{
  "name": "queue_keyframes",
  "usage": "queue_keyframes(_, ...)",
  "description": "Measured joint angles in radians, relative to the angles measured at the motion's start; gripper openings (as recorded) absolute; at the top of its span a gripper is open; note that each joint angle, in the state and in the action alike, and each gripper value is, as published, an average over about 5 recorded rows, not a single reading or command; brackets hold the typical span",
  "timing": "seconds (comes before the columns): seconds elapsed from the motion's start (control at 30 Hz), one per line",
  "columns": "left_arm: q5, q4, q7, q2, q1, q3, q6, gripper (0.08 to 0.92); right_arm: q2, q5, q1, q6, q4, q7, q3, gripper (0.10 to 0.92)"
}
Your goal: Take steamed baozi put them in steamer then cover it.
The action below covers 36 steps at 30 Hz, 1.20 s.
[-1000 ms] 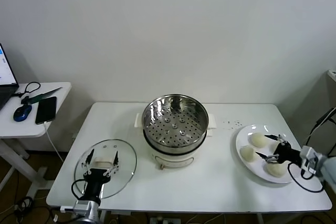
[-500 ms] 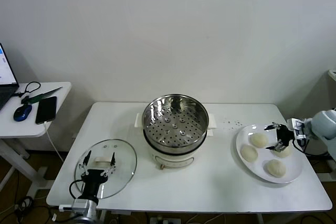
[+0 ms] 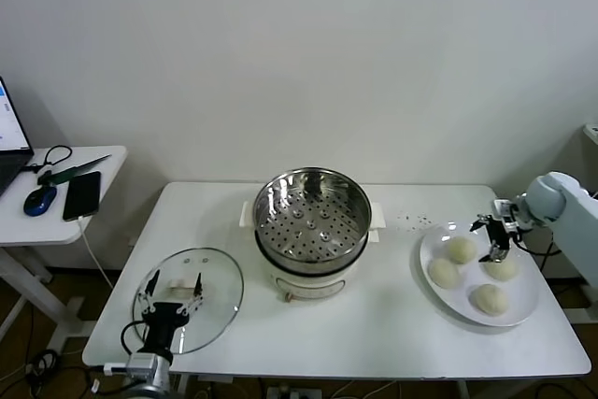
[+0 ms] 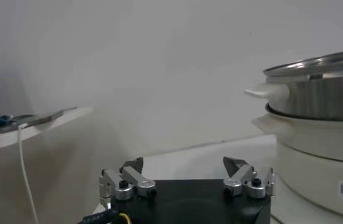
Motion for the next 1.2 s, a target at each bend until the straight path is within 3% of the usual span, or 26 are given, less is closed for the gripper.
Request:
queue_keyframes(0.57, 0.01, 0.007, -0.004, -0.002, 0.006, -0.002, -0.003, 0.823, 0.111, -0.08, 0.032, 0.03, -0.124, -0.013, -0.03, 0.82)
queue_keyframes(0.93, 0.008, 0.009, -0.008, -0.002, 0.013, -0.005, -0.007, 0.823, 0.128, -0.095, 0.037, 0.038, -0.14, -0.032, -0.026, 0.719)
queue_keyframes(1.2, 0.007, 0.004, -0.008, -0.002, 0.025, -0.009, -0.011, 0.823, 0.11, -0.071, 0.071, 0.059, -0.111, -0.053, -0.048, 0.694)
